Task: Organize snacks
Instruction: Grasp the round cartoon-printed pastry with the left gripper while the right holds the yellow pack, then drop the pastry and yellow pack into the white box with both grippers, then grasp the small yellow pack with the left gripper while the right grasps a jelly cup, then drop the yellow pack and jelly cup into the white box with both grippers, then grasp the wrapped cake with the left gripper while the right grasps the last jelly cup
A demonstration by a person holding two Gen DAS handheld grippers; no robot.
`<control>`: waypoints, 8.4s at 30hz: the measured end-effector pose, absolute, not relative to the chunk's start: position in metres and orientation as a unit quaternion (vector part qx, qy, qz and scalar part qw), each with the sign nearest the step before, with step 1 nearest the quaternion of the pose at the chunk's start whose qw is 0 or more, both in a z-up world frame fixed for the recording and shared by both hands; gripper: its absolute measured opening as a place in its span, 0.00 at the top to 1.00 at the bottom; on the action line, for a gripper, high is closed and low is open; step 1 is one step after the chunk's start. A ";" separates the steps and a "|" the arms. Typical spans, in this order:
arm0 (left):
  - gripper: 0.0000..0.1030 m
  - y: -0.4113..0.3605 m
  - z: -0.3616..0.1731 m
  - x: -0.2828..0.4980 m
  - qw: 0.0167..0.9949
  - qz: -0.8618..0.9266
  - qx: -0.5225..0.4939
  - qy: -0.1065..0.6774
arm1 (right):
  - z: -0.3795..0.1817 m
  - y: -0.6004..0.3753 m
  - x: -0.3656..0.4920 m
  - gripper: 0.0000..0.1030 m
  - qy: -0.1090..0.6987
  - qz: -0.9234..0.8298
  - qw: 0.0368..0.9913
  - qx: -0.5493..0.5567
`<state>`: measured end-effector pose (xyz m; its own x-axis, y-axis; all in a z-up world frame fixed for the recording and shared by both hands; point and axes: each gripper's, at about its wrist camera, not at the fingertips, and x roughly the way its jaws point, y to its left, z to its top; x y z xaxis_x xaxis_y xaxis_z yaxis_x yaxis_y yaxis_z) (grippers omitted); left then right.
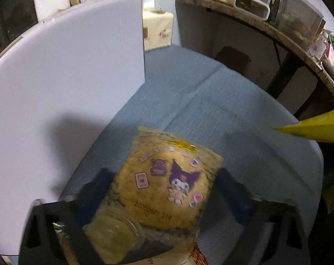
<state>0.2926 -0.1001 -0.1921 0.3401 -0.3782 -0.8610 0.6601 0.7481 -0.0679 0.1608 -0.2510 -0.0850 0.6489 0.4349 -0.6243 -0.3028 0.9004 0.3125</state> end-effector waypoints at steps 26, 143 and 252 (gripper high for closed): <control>0.25 0.051 -0.005 0.223 0.948 -0.186 -0.086 0.243 | -0.016 -0.218 0.226 0.85 0.281 0.256 0.922 0.069; 0.00 0.050 -0.144 0.162 0.907 -0.111 -0.083 0.398 | -0.142 -0.131 0.241 0.68 0.405 0.292 0.866 0.033; 0.00 0.091 -0.059 0.140 0.940 -0.115 -0.129 0.293 | -0.102 -0.158 0.201 0.00 0.319 0.312 0.892 0.071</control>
<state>0.1398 0.0912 -0.0592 0.8016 -0.2915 -0.5220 0.1401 0.9404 -0.3100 0.2009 -0.1576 -0.1019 0.6018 0.6012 -0.5257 -0.5111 0.7957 0.3249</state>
